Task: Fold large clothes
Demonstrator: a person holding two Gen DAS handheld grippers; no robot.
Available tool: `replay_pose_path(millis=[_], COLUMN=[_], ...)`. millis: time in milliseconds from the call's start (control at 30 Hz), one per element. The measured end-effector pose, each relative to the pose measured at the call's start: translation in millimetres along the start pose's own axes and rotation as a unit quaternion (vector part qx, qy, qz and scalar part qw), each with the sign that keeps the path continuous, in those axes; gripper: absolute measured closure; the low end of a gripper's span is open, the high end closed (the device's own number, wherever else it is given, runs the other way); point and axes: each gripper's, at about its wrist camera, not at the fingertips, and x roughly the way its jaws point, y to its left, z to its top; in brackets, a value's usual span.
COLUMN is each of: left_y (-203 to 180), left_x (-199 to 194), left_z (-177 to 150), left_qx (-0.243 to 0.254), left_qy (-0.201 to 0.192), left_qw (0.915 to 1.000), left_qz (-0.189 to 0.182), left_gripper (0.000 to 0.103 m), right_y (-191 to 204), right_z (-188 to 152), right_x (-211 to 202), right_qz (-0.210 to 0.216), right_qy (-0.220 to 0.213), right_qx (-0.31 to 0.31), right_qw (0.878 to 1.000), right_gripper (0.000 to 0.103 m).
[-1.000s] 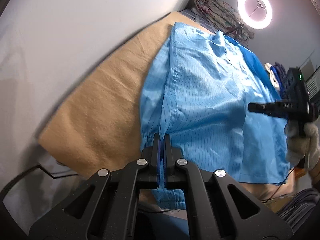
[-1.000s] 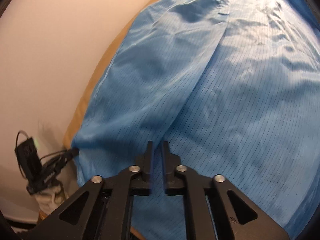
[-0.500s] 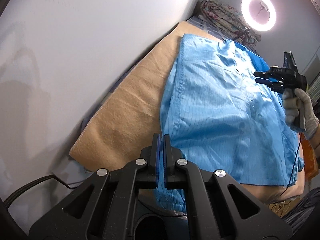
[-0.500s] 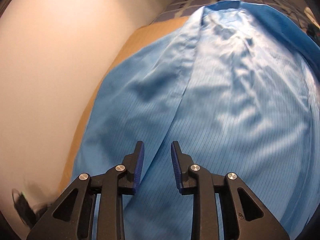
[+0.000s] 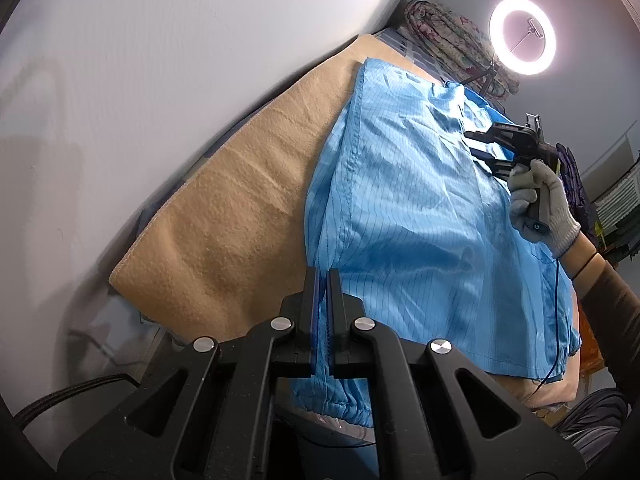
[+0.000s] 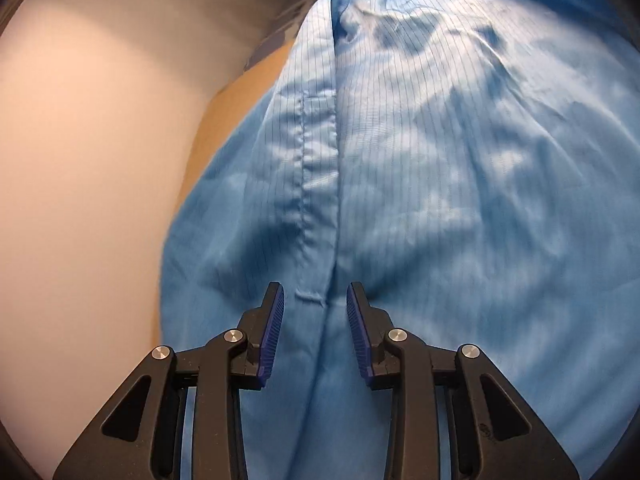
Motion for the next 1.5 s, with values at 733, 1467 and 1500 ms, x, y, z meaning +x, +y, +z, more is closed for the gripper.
replay_pose_path(millis=[733, 1467, 1500], left_y=[3.9, 17.3, 17.2], left_x=[-3.7, 8.0, 6.6], left_z=[-15.3, -22.2, -23.0], left_qx=[-0.008, 0.012, 0.014], left_qy=[0.003, -0.003, -0.004], left_qw=[0.9996, 0.9990, 0.9989], left_qz=[-0.028, 0.042, 0.044], left_gripper=[0.067, 0.102, 0.102], right_y=[64.6, 111.9, 114.4], right_z=[-18.8, -51.7, -51.3], right_x=[-20.6, 64.8, 61.4], right_qz=[-0.095, -0.140, -0.130], right_qy=[-0.006, 0.023, 0.026], right_qx=[-0.162, -0.256, -0.256], right_qw=[0.982, 0.956, 0.958], right_gripper=[0.096, 0.071, 0.071])
